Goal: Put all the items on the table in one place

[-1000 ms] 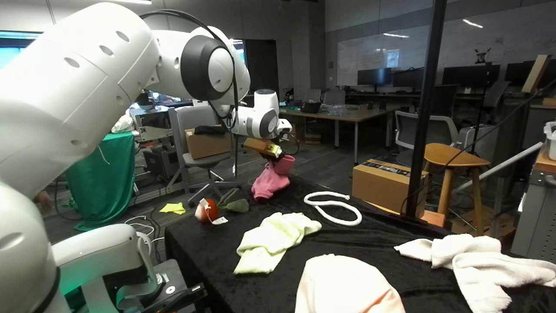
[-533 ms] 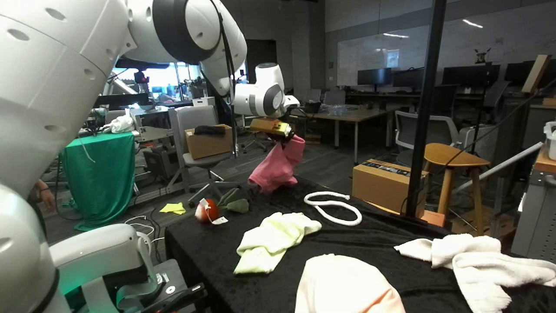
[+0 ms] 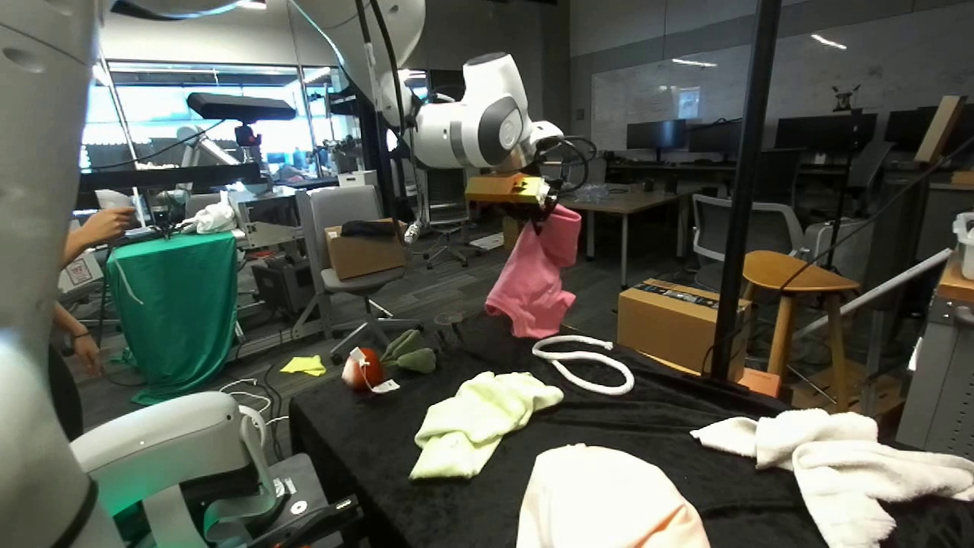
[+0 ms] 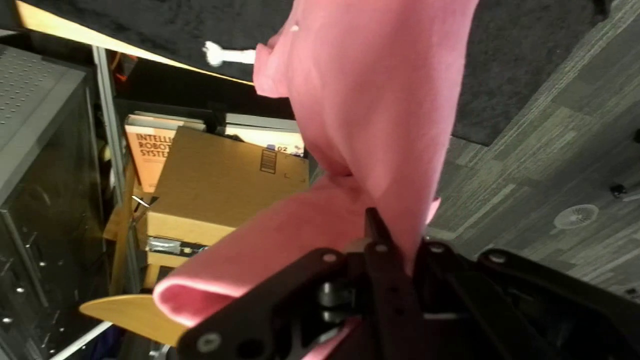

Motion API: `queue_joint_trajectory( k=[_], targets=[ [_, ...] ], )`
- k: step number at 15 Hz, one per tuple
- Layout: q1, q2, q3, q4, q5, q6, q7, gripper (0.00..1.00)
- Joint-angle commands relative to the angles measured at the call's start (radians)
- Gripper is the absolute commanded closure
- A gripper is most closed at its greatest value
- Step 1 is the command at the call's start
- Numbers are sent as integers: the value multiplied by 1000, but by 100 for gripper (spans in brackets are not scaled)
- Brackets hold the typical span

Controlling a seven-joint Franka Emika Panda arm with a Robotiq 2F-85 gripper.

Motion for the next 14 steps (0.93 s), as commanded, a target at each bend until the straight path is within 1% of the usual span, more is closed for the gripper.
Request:
queue_joint_trajectory(
  k=[1,6,8,9,11,14],
  targets=[
    [-48,-94,-28,-131,-8,84,-35,93],
    [-82,-93,-70,-193,-42,150,-52,92],
    [-94,-94,-72,-215,-38,160,-65,91],
    [-98,-96,-73,-225,-37,164,-67,68],
    [-107,-95,-70,-241,-33,175,-80,67],
    [-115,-105,-63,-260,-26,178,-95,46]
  ],
)
